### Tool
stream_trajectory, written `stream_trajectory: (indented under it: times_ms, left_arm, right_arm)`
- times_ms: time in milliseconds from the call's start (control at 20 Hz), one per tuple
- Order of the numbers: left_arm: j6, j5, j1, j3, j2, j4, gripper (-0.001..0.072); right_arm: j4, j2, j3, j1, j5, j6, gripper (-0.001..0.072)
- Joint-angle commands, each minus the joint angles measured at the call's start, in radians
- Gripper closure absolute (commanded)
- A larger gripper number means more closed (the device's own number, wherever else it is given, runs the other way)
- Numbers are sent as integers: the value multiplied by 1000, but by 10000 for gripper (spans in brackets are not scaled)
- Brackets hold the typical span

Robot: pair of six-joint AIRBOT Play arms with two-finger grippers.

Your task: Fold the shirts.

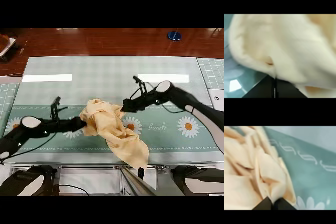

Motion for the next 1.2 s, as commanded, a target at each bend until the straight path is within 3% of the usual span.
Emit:
stream_trajectory:
  times_ms: [0, 250, 400, 650, 750, 950, 1150]
  left_arm:
    - [12, -82, 81, 239, 59, -5, 688]
    - [8, -101, 245, 809, 149, -5, 689]
    - [8, -131, 325, 1135, 166, -5, 689]
    - [8, -198, 427, 1447, 224, 84, 689]
    - [5, -203, 448, 1453, 283, 209, 689]
    - [-101, -287, 446, 1438, 349, 539, 689]
    - [-145, -349, 401, 1242, 351, 595, 689]
  right_arm:
    - [-324, 101, 295, -65, 132, 164, 686]
    - [-562, 286, 885, -154, 249, 223, 686]
    - [-631, 428, 1058, -154, 249, 210, 686]
    - [-697, 679, 1059, -154, 288, 183, 685]
    - [-749, 740, 1058, -154, 370, 189, 685]
    - [-871, 833, 939, -154, 576, 251, 685]
    - [-859, 936, 573, -154, 615, 320, 685]
